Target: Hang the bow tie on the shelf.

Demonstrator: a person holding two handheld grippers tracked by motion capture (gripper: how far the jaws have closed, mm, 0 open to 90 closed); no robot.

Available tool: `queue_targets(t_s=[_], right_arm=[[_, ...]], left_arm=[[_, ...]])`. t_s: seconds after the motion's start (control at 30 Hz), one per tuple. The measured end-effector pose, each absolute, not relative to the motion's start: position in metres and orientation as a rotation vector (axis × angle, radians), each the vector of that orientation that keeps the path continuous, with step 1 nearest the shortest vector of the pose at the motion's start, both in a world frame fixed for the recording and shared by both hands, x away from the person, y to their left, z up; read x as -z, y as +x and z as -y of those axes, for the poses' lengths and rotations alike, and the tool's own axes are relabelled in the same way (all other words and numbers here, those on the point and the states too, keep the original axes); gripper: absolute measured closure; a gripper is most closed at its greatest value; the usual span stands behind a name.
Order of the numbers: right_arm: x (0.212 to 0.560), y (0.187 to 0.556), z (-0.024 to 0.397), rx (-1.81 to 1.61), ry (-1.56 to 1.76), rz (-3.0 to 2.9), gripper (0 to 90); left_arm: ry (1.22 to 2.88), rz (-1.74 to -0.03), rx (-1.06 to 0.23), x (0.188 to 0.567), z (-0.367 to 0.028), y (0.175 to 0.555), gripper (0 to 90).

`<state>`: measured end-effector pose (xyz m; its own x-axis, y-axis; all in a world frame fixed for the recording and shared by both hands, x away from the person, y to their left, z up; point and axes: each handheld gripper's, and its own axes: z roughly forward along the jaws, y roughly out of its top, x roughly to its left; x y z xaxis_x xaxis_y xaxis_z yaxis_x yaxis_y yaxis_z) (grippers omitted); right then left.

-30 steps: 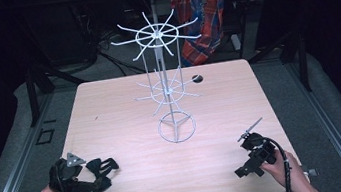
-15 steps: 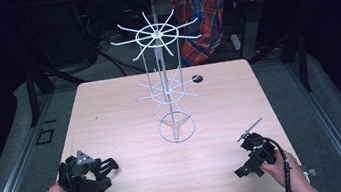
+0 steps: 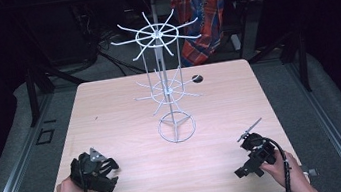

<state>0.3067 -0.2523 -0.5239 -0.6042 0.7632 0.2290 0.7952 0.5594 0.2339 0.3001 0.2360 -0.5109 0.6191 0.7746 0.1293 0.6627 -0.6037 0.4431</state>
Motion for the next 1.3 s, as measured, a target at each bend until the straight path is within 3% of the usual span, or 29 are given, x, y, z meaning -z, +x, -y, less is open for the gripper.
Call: queue_targets(t_s=[0.37, 0.57, 0.87, 1.3], right_arm=[[0.524, 0.307, 0.252, 0.462, -1.339, 2.694, 8.8], [0.525, 0.307, 0.252, 0.471, -1.347, 2.684, 8.8], [0.526, 0.306, 0.25, 0.482, -1.353, 2.675, 9.0], [0.526, 0.306, 0.25, 0.492, -1.35, 2.675, 9.1]], left_arm=[[2.522, -1.172, -0.433, 0.517, -0.233, 0.306, 21.9], [2.555, -1.185, -0.459, 0.522, -0.23, 0.307, 41.4], [2.606, -1.195, -0.461, 0.529, -0.226, 0.317, 52.8], [2.619, -1.188, -0.425, 0.532, -0.226, 0.322, 86.8]])
